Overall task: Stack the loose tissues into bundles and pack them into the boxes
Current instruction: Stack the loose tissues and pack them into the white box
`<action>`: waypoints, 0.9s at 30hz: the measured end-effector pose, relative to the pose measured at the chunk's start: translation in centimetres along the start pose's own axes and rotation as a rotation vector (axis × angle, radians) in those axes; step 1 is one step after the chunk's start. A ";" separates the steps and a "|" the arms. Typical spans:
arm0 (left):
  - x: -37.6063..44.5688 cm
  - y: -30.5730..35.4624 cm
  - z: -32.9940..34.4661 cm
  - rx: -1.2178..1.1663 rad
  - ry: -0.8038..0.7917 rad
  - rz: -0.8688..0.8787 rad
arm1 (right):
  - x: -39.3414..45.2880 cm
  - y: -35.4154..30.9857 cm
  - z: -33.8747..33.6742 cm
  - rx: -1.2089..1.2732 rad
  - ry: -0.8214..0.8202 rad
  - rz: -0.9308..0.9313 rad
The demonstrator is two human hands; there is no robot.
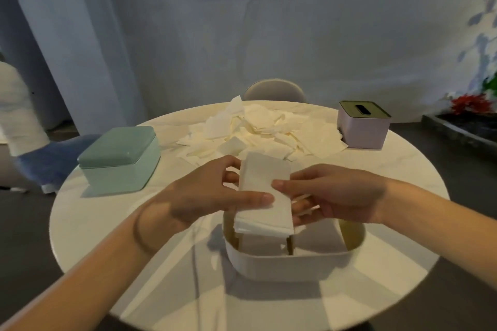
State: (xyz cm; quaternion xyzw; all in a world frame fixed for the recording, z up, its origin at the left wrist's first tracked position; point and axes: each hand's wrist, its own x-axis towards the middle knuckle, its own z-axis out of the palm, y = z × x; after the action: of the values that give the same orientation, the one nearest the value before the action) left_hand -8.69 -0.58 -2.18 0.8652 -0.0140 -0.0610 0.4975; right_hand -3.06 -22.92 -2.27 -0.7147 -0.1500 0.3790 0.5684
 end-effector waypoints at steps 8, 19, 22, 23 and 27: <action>-1.1 -1.6 0.7 0.374 0.154 0.095 | 0.0 1.7 1.8 -0.262 0.138 0.026; -2.1 -1.8 0.6 0.501 -0.004 0.193 | 0.5 1.0 2.6 -0.810 0.197 -0.005; -1.8 -1.8 0.7 0.655 0.005 0.254 | -0.2 -0.1 2.7 -0.971 0.283 -0.005; -1.8 -1.7 0.6 0.693 0.008 0.279 | -0.6 -0.5 2.7 -0.962 0.305 -0.013; -1.8 -1.0 0.0 0.791 -0.023 0.348 | -1.7 -0.7 2.6 -1.074 0.377 -0.146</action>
State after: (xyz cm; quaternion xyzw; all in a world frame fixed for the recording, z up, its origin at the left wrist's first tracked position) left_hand -10.51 0.10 -2.85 0.9732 -0.1878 0.0241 0.1303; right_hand -5.89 -21.96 -1.21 -0.9461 -0.2667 0.0754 0.1675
